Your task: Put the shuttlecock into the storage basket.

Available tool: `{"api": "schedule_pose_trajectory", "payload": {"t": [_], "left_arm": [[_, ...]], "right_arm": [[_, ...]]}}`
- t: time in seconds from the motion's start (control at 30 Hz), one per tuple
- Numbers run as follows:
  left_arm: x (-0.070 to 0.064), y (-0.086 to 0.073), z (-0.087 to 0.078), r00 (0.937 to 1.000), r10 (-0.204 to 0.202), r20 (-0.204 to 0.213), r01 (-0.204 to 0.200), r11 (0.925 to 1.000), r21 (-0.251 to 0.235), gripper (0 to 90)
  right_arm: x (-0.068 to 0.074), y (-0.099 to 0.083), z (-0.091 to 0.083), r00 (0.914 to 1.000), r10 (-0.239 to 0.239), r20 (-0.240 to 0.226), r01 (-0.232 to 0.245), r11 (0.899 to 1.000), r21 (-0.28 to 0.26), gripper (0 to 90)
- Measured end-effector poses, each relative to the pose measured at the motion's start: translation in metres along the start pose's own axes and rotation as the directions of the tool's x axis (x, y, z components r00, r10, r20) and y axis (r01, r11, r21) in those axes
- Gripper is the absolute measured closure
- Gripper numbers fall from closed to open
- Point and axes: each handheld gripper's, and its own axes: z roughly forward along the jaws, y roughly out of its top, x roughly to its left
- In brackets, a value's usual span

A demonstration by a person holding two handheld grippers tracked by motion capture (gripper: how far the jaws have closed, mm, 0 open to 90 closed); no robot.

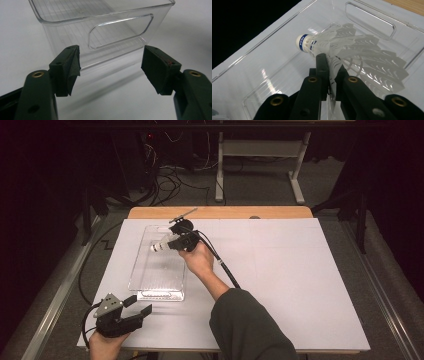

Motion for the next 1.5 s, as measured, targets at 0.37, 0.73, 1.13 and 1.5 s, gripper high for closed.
{"api": "schedule_pose_trajectory", "payload": {"t": [0.37, 0.73, 1.13, 1.5], "left_arm": [[0.001, 0.001, -0.001, 1.0, -0.007, 0.002, 0.007, 1.0, -0.007, 32.2], [0.001, 0.001, -0.003, 1.0, -0.005, 0.004, 0.005, 0.9999, -0.014, 32.2], [0.001, 0.001, -0.002, 1.0, 0.001, 0.006, -0.001, 0.9999, -0.014, 32.1], [0.001, 0.002, -0.003, 1.0, 0.002, 0.008, -0.001, 0.9998, -0.019, 32.2]], "right_arm": [[0.007, 0.007, 0.022, 0.9997, -0.006, 0.024, 0.005, 0.999, 0.041, 88.8], [0.007, 0.007, 0.032, 0.9988, -0.005, 0.048, 0.001, 0.998, 0.07, 88.6], [0.011, 0.009, 0.046, 0.9983, -0.011, 0.058, 0.005, 0.995, 0.095, 88.5], [0.012, 0.009, 0.049, 0.9982, -0.005, 0.059, -0.002, 0.994, 0.111, 87.8]]}}
